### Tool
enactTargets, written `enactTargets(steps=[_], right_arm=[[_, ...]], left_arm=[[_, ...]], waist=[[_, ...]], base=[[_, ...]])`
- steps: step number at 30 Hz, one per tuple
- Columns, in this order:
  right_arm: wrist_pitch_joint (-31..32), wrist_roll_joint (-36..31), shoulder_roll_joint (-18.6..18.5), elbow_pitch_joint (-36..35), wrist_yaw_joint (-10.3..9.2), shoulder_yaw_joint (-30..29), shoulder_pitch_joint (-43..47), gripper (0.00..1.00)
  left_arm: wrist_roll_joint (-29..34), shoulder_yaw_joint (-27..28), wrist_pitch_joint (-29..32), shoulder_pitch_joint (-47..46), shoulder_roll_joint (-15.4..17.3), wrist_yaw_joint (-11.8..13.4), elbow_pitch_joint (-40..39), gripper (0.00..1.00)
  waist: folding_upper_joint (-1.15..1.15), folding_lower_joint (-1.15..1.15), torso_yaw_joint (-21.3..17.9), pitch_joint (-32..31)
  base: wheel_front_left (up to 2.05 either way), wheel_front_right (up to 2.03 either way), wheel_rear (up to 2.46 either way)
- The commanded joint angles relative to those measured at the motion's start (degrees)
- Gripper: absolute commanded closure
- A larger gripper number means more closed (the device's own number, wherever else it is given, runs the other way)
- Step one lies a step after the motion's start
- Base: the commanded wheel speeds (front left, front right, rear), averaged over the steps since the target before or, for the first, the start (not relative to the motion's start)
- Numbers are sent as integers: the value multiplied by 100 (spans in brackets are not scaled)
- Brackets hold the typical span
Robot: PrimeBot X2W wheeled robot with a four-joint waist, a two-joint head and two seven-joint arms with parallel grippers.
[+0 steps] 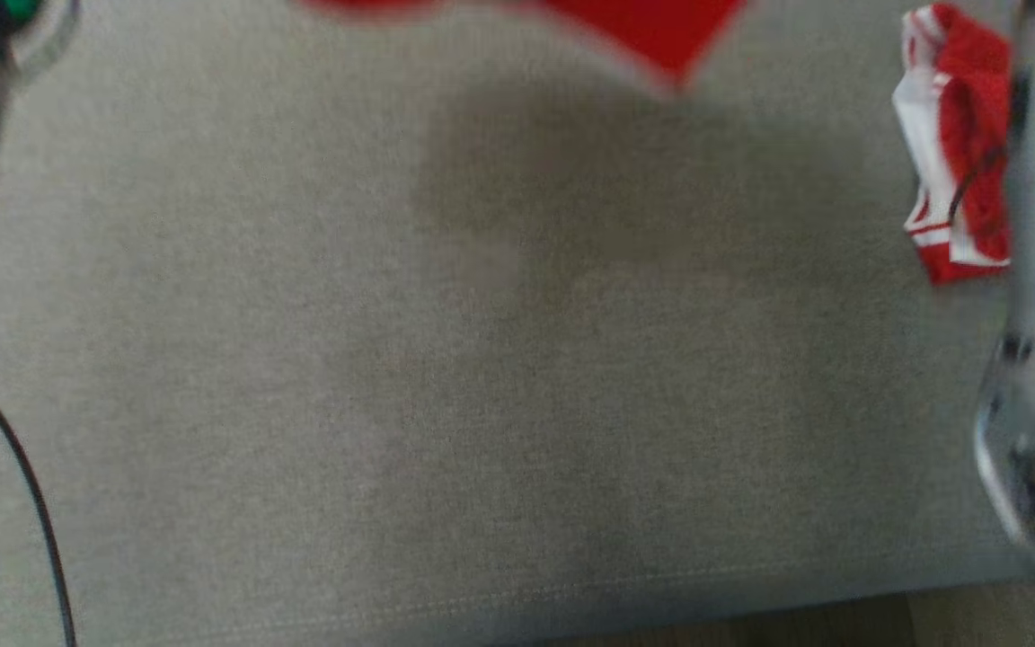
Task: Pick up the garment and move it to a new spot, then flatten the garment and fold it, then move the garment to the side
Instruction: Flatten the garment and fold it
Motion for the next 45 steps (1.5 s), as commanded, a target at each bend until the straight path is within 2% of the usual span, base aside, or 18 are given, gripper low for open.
enactTargets(steps=[1,4,7,14,20,26,31,37,38,45], right_arm=[[-177,-86,70,-12,-5,58,-422,100],[-712,-186,70,740,-5,52,-1118,100],[-1054,-177,70,1440,-5,85,-1385,100],[-1313,-14,71,2719,-5,410,-1106,100],[-1357,1,71,3366,-5,709,-577,100],[-1287,-51,-19,3955,-5,1125,28,100],[-1008,101,-193,4184,-5,1652,492,100],[-595,535,-431,4118,-5,2351,994,100],[-403,709,-554,4020,-5,2613,1157,100],[464,1626,-1220,3324,-5,3507,1817,100]], left_arm=[[93,313,-150,-484,195,-1,65,100],[204,408,-735,-1066,-49,12,766,100],[204,432,-1254,-1298,-290,-45,1349,100],[182,129,-1762,-920,-693,-282,2258,100],[239,-253,-1860,-138,-856,-345,2481,100],[282,-761,-1874,977,-743,-356,2088,100],[287,-1218,-1875,1822,-529,-357,1707,100],[317,-1654,-1875,2494,-295,-357,1399,100],[336,-1770,-1875,2687,-229,-357,1287,100],[284,-2026,-1876,3348,-93,-358,953,100]], waist=[[0,-2,4,489],[0,-2,57,681],[0,-2,125,765],[0,-2,307,924],[0,-2,384,782],[0,-2,380,391],[0,-2,347,-7],[0,-2,311,-481],[0,-2,301,-624],[0,-2,311,-1138]], base=[[0,0,0],[0,0,0],[0,0,0],[0,0,0],[0,0,0],[0,0,0],[0,0,0],[0,0,0],[0,0,0],[0,0,0]])
